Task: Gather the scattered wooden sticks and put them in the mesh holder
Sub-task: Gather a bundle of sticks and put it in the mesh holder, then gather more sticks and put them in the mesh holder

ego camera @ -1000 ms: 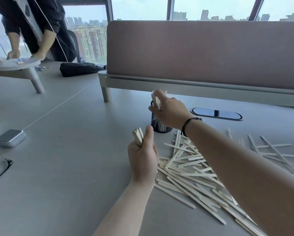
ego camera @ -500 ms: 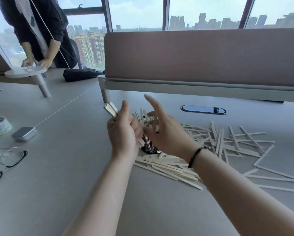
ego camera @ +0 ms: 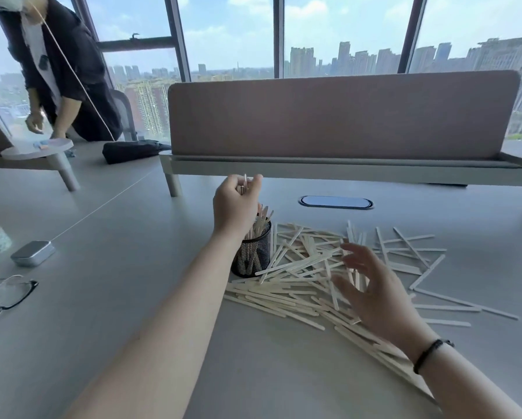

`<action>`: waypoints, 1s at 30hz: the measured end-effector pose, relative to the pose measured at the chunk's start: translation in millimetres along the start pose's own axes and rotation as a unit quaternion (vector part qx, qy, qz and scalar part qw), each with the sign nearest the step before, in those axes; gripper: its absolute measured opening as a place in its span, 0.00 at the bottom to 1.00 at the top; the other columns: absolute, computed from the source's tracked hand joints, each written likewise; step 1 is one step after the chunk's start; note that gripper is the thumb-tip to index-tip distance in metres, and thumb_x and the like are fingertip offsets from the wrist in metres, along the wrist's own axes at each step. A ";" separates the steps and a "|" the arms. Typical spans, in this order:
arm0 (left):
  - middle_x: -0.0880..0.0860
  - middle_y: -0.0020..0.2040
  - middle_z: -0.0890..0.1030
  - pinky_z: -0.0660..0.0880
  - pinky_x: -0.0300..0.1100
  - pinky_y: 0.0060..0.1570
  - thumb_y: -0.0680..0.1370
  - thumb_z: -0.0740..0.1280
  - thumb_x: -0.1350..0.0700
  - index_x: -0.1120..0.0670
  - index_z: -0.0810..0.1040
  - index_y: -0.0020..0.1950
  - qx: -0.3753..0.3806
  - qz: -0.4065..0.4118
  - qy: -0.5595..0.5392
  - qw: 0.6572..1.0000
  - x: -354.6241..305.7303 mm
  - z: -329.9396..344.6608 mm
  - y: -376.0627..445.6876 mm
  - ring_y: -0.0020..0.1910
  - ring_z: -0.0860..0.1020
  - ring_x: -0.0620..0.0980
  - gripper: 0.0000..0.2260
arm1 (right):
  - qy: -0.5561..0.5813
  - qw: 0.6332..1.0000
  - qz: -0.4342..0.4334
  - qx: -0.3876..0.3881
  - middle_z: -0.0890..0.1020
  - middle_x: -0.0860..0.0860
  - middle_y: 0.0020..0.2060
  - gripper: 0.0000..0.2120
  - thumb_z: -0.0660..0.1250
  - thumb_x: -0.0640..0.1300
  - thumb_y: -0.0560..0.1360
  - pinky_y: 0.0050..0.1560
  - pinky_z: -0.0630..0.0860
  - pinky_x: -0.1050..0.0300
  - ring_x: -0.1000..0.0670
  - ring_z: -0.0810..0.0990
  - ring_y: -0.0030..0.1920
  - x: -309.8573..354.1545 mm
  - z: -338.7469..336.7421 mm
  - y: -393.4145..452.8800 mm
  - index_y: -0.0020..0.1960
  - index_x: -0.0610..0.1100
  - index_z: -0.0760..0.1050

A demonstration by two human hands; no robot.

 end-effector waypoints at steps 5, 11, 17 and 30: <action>0.49 0.50 0.82 0.73 0.36 0.52 0.77 0.70 0.52 0.52 0.76 0.60 -0.013 0.069 0.095 0.993 -12.8 -2.6 -10.1 0.53 0.80 0.48 0.13 | -0.105 0.994 -0.018 0.032 0.77 0.59 0.59 0.16 0.68 0.58 0.75 0.49 0.70 0.60 0.55 0.78 0.52 0.6 6.3 0.5 0.62 0.57 0.75; 0.57 0.62 0.79 0.72 0.47 0.64 0.78 0.70 0.52 0.58 0.80 0.58 0.053 0.413 0.217 0.883 -22.5 4.2 -89.6 0.65 0.75 0.56 0.13 | -0.254 0.951 -0.076 0.161 0.67 0.58 0.69 0.32 0.56 0.74 0.73 0.71 0.53 0.59 0.55 0.62 0.71 -1.1 25.6 -11.2 0.72 0.62 0.63; 0.51 0.83 0.53 0.58 0.54 0.77 0.78 0.54 0.29 0.44 0.59 0.79 0.335 0.244 0.398 0.818 58.6 28.4 -128.1 0.81 0.51 0.50 0.33 | -0.224 0.951 -0.110 0.182 0.73 0.58 0.67 0.34 0.58 0.74 0.69 0.68 0.63 0.58 0.53 0.71 0.67 -5.5 20.4 -4.9 0.69 0.58 0.70; 0.54 0.83 0.53 0.52 0.49 0.78 0.75 0.45 0.25 0.50 0.52 0.82 0.282 0.065 0.467 0.835 59.8 22.5 -128.3 0.82 0.51 0.51 0.42 | -0.176 0.958 -0.175 0.145 0.81 0.58 0.46 0.22 0.62 0.71 0.72 0.47 0.77 0.53 0.53 0.80 0.49 -3.8 24.1 -5.4 0.55 0.57 0.78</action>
Point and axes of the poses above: each hand's wrist, its own y-axis towards the middle knuckle, its own z-axis out of the palm, x = y × z, the point moved 4 cm from there along y, towards the middle knuckle
